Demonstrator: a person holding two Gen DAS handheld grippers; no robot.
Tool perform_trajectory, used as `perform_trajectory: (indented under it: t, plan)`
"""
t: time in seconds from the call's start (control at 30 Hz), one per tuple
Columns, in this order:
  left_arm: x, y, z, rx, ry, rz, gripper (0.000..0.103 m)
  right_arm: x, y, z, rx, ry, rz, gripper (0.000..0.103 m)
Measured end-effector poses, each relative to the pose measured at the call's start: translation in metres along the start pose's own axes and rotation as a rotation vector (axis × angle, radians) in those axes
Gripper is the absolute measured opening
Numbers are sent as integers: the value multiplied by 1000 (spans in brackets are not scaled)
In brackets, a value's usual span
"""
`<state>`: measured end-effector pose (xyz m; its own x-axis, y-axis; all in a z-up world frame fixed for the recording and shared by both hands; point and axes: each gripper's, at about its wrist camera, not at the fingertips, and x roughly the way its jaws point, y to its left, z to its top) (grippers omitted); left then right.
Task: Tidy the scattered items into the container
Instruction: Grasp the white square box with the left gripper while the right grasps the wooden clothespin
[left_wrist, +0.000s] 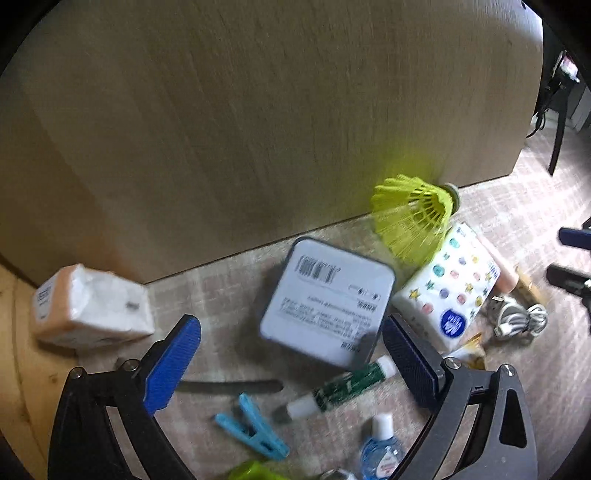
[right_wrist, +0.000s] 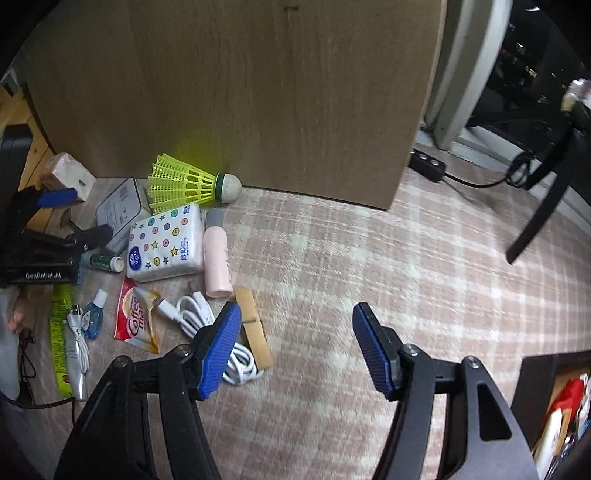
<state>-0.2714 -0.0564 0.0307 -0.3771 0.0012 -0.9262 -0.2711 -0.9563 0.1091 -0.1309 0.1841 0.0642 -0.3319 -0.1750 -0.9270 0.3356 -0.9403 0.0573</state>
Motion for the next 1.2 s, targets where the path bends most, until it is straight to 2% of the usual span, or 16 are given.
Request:
perform_trajectory:
  t: [0.43,0.5,0.6,0.7,0.77,0.83,0.87,1.03,1.17,1.2]
  plan:
    - [15,-22,-6,65,11,7,98,28,9,-13,-50,69,-6,60]
    - [16,-26,-8,66,9,11,94,32,12,-15,-57,71,-23,58]
    - [15,-29,-13,43,9,0,84,33,19,-15,-88,51,-52,53]
    - [11,-30,-21,5,1,-15,76,32,24,-17,-103,44,-47,38]
    - [7,-29,-27,-19,-4,-5,72,31,26,-18,-107,41,-47,23]
    - [2,-28,-34,-42,-14,8,71,31,25,-20,-92,39,-41,20]
    - [1,-27,-38,-55,-15,23,71,32,23,-21,-82,38,-38,13]
    - [-10,-22,-53,-129,-18,69,70,31,5,-24,-22,34,-19,13]
    - [-19,-24,-65,-146,-21,89,70,30,-2,-29,3,30,34,13]
    - [-23,-25,-69,-150,-24,99,70,28,-2,-31,-2,18,21,13]
